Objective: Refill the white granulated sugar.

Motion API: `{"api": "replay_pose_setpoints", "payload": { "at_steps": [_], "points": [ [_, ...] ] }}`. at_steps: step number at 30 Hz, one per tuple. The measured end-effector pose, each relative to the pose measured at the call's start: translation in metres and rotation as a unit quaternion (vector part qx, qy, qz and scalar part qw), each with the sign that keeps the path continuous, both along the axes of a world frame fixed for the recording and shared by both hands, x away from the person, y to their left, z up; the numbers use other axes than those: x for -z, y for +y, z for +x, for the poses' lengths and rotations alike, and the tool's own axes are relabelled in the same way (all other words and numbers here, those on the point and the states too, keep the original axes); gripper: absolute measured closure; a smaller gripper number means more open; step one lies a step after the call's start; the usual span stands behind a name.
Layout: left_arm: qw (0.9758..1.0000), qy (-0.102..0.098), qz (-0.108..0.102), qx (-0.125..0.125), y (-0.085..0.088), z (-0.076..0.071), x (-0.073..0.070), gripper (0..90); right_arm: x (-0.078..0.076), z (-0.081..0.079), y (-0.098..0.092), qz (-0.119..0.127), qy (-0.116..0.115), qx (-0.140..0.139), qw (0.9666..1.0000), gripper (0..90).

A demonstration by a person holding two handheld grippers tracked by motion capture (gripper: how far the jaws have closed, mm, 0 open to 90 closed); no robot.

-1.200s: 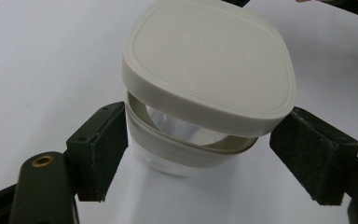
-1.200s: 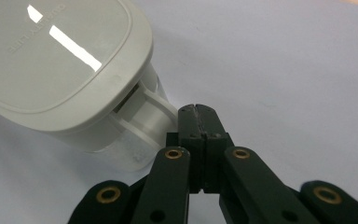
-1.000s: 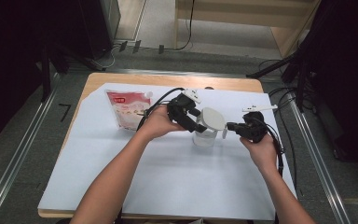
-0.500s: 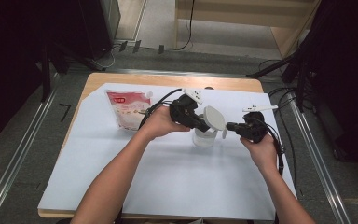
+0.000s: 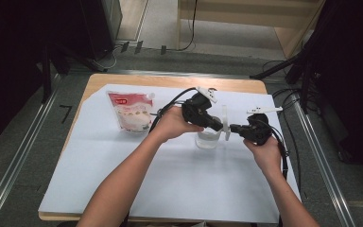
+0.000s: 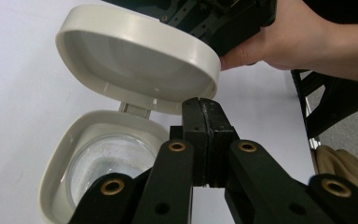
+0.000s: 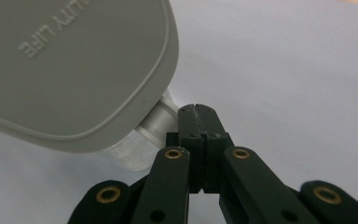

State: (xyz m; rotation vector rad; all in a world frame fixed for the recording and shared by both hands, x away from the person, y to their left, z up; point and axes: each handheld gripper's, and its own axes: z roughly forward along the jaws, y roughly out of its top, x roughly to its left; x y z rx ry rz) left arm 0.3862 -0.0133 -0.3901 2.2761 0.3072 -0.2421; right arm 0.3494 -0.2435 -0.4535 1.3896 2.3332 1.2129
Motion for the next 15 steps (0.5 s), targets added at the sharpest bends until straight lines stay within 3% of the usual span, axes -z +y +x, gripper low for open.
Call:
{"api": "replay_pose_setpoints", "payload": {
  "at_steps": [7, 12, 15],
  "points": [
    [0.9999, -0.001, 0.004, -0.011, -0.0087, 0.0005, 0.001, 84.7, -0.0003, -0.0027, -0.0012, 0.005, -0.005, -0.005, 1.0, 90.0],
    [0.9998, -0.002, 0.004, -0.017, -0.0039, 0.0015, 0.0001, 77.2, -0.0019, -0.0057, -0.0042, 0.008, -0.006, -0.004, 0.9999, 90.0],
    [0.9997, -0.013, 0.006, -0.023, 0.0, -0.0003, -0.0017, 75.0, -0.0028, -0.0084, -0.0054, 0.011, -0.008, -0.003, 0.9999, 90.0]
  ]
}}
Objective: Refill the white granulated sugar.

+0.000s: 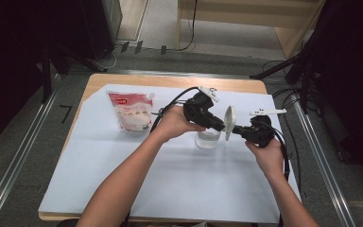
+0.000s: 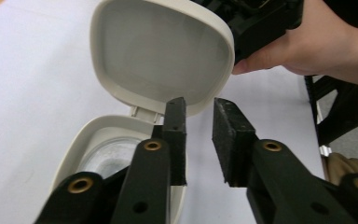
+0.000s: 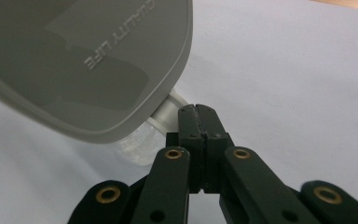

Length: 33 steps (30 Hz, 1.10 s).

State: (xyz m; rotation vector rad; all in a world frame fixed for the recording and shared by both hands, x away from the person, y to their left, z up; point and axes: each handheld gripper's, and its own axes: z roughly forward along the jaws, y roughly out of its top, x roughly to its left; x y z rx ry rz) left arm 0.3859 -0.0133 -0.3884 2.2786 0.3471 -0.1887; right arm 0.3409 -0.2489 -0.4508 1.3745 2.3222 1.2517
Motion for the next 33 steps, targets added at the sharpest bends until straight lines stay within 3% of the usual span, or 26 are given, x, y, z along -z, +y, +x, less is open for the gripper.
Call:
{"api": "replay_pose_setpoints", "payload": {
  "at_steps": [8, 17, 19, 22, 27, 33],
  "points": [
    [0.9998, 0.0, -0.018, 0.003, 0.017, -0.005, -0.001, 68.9, -0.004, -0.012, -0.005, 0.013, -0.003, -0.009, 0.9999, 80.8],
    [0.9996, 0.012, -0.005, -0.024, 0.04, -0.014, 0.004, 58.2, -0.007, -0.029, -0.006, 0.03, -0.007, -0.024, 0.9992, 70.5],
    [0.9994, 0.021, -0.006, -0.028, 0.044, -0.015, 0.005, 55.0, -0.007, -0.033, -0.004, 0.03, -0.008, -0.026, 0.9992, 68.4],
    [0.9992, 0.016, -0.005, -0.036, 0.052, -0.018, 0.007, 49.6, -0.006, -0.039, -0.001, 0.025, -0.003, -0.032, 0.9992, 65.4],
    [0.9988, 0.014, -0.002, -0.048, 0.066, -0.024, 0.01, 45.4, -0.005, -0.049, 0.006, 0.015, -0.014, -0.041, 0.9989, 48.6],
    [0.9983, 0.006, -0.004, -0.057, 0.081, -0.033, 0.01, 44.2, 0.002, -0.059, 0.009, 0.009, -0.006, -0.051, 0.9986, 45.7]
  ]
}}
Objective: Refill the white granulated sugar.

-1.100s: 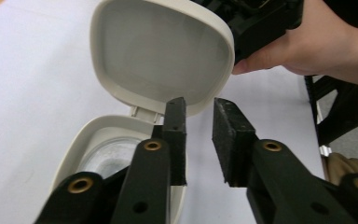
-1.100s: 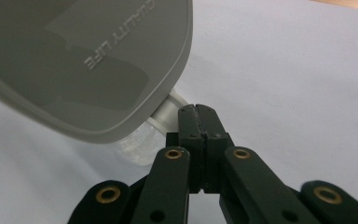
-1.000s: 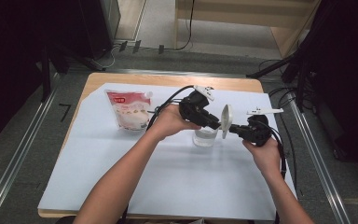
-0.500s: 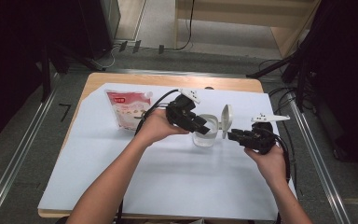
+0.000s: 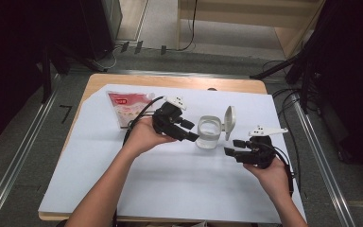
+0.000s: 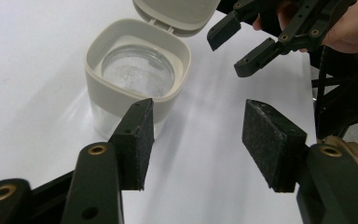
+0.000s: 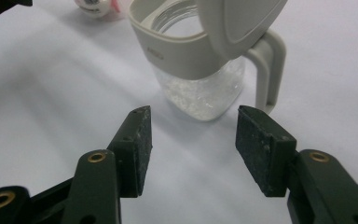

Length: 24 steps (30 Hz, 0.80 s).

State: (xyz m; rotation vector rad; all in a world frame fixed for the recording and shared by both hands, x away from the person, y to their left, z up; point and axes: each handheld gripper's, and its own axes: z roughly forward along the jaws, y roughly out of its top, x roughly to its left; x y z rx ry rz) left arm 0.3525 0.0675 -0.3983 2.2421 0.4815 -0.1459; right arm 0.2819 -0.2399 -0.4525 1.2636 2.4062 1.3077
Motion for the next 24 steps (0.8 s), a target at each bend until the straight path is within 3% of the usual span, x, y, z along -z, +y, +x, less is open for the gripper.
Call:
{"api": "replay_pose_setpoints", "payload": {
  "at_steps": [3, 6, 12, 24],
  "points": [
    [0.9999, 0.001, 0.01, -0.004, 0.007, -0.003, 0.0, 44.0, 0.001, -0.003, 0.002, 0.0, -0.002, -0.004, 1.0, 44.6],
    [0.9999, -0.001, 0.004, -0.01, 0.017, -0.006, 0.0, 44.0, 0.001, -0.007, 0.003, -0.001, -0.002, -0.007, 1.0, 43.9],
    [0.9995, 0.002, 0.015, -0.026, 0.036, -0.011, 0.002, 43.6, 0.002, -0.01, 0.004, 0.004, 0.003, -0.012, 0.9999, 44.0],
    [0.9978, 0.004, 0.002, -0.067, 0.071, -0.018, -0.001, 42.4, 0.0, -0.003, 0.004, 0.003, -0.007, -0.018, 0.9998, 44.0]
  ]
}}
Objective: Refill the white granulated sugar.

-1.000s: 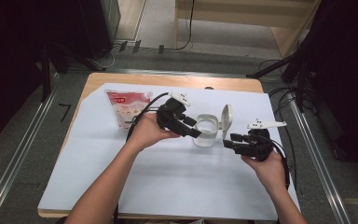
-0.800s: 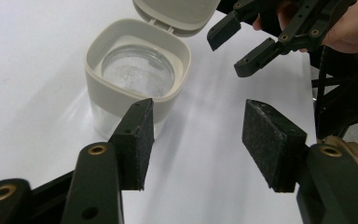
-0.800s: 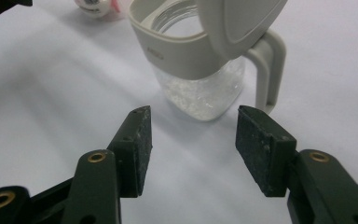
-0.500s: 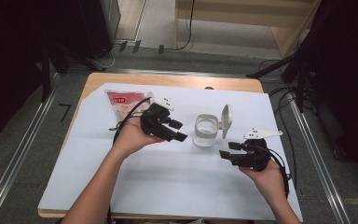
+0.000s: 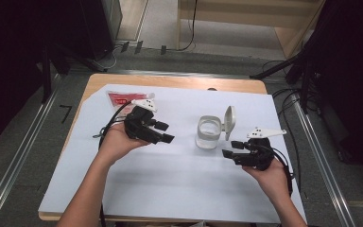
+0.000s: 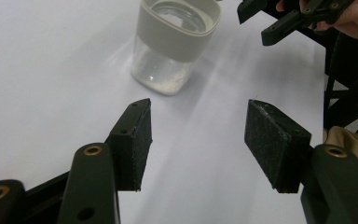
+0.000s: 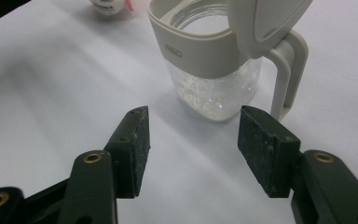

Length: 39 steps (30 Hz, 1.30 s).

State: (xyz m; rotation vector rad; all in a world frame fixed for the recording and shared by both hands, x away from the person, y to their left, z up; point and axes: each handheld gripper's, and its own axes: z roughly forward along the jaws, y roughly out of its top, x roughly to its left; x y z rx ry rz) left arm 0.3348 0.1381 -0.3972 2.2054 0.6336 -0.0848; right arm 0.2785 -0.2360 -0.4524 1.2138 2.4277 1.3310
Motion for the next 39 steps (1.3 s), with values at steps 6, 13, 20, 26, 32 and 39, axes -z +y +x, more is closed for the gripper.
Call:
{"api": "replay_pose_setpoints", "payload": {
  "at_steps": [6, 13, 20, 26, 32, 39],
  "points": [
    [0.9997, -0.001, -0.002, -0.024, 0.02, -0.001, -0.002, 42.5, 0.0, 0.003, 0.001, -0.003, -0.001, -0.006, 1.0, 44.1],
    [0.9991, -0.002, 0.002, -0.043, 0.036, 0.0, -0.002, 42.8, 0.001, 0.005, 0.002, -0.001, -0.004, -0.01, 0.9999, 44.3],
    [0.9978, -0.002, -0.007, -0.065, 0.056, 0.001, -0.003, 43.7, 0.0, 0.005, 0.002, -0.001, -0.007, -0.008, 0.9999, 44.5],
    [0.9968, -0.005, -0.003, -0.08, 0.068, 0.001, -0.005, 43.9, 0.001, 0.006, 0.003, -0.004, -0.002, -0.009, 1.0, 44.5],
    [0.9951, -0.003, 0.003, -0.099, 0.086, 0.001, -0.006, 43.9, 0.001, 0.005, 0.002, -0.002, -0.007, -0.007, 0.9999, 44.6],
    [0.9923, 0.007, -0.001, -0.124, 0.109, 0.002, -0.004, 44.0, 0.0, 0.005, 0.001, -0.004, -0.009, -0.005, 0.9999, 44.8]
  ]
}}
